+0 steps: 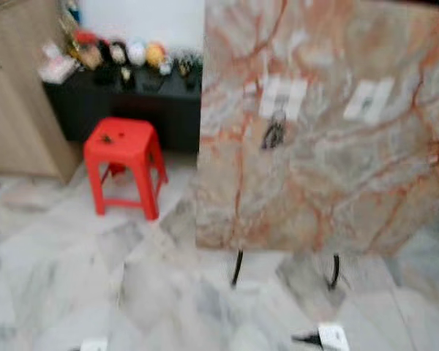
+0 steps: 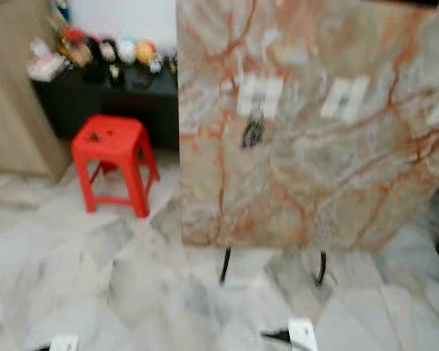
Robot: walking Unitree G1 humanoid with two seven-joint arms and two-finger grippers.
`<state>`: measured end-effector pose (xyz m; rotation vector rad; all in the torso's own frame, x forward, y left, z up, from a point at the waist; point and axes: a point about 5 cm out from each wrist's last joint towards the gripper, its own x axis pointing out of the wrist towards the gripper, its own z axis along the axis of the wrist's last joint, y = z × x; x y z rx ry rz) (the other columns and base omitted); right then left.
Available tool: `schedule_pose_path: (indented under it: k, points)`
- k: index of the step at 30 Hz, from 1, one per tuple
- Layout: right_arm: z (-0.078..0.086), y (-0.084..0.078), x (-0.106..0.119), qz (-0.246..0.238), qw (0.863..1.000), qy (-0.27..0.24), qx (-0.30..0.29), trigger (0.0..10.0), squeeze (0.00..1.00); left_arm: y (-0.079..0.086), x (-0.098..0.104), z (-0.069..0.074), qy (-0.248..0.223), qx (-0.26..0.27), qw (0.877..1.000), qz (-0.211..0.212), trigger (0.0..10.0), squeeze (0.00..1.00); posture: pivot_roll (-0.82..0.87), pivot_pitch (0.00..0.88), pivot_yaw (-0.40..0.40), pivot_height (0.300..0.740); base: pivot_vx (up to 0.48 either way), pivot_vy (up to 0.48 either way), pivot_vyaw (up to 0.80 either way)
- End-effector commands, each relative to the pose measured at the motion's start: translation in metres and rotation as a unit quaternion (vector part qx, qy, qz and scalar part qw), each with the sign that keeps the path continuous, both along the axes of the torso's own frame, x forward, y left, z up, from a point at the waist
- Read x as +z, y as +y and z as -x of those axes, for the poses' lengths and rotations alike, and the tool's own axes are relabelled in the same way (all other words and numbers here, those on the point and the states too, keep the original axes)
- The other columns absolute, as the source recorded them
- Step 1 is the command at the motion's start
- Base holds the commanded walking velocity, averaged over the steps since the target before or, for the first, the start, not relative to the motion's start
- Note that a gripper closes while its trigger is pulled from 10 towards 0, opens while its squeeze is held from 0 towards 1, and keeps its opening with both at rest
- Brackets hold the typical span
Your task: Hang keys on a hook
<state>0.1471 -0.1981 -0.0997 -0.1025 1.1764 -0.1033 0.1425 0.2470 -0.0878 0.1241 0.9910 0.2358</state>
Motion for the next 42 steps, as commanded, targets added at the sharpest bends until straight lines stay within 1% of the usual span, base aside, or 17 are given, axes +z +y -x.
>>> schedule_pose_path:
  k: [1, 4, 17, 31, 42]
  points:
    - [0.0054, -0.0092, -0.0005, 0.008, 1.0, 0.008, -0.008, 10.0, 0.0, -0.0094, -0.0039, 0.003, 0.009, 0.0, 1.0, 0.013, 10.0, 0.0, 0.05, 0.0, -0.122, 0.74, 0.0, -0.371, 0.8]
    - [0.0053, -0.0083, -0.0006, 0.001, 1.0, 0.007, -0.018, 10.0, 0.0, -0.0099, -0.004, 0.0031, 0.008, 0.001, 1.0, 0.014, 10.0, 0.0, 0.05, 0.0, -0.12, 0.74, 0.0, -0.374, 0.14]
    - [0.0043, -0.0066, -0.0006, -0.002, 1.0, 0.006, -0.017, 10.0, 0.0, -0.0117, -0.0044, 0.003, 0.007, -0.001, 1.0, 0.014, 10.0, 0.0, 0.05, 0.0, -0.118, 0.74, 0.0, -0.374, 0.0]
    - [0.0047, -0.0107, 0.0, 0.0, 1.0, 0.008, -0.016, 10.0, 0.0, -0.011, -0.0046, 0.0039, 0.01, -0.004, 1.0, 0.014, 10.0, 0.0, 0.04, 0.0, -0.121, 0.74, 0.0, -0.377, 0.0]
    - [0.0054, -0.0119, -0.0001, -0.001, 1.0, 0.006, -0.02, 10.0, 0.0, -0.0125, -0.0041, 0.002, 0.006, -0.009, 1.0, 0.012, 10.0, 0.0, 0.06, 0.0, -0.12, 0.74, 0.0, -0.38, 0.0]
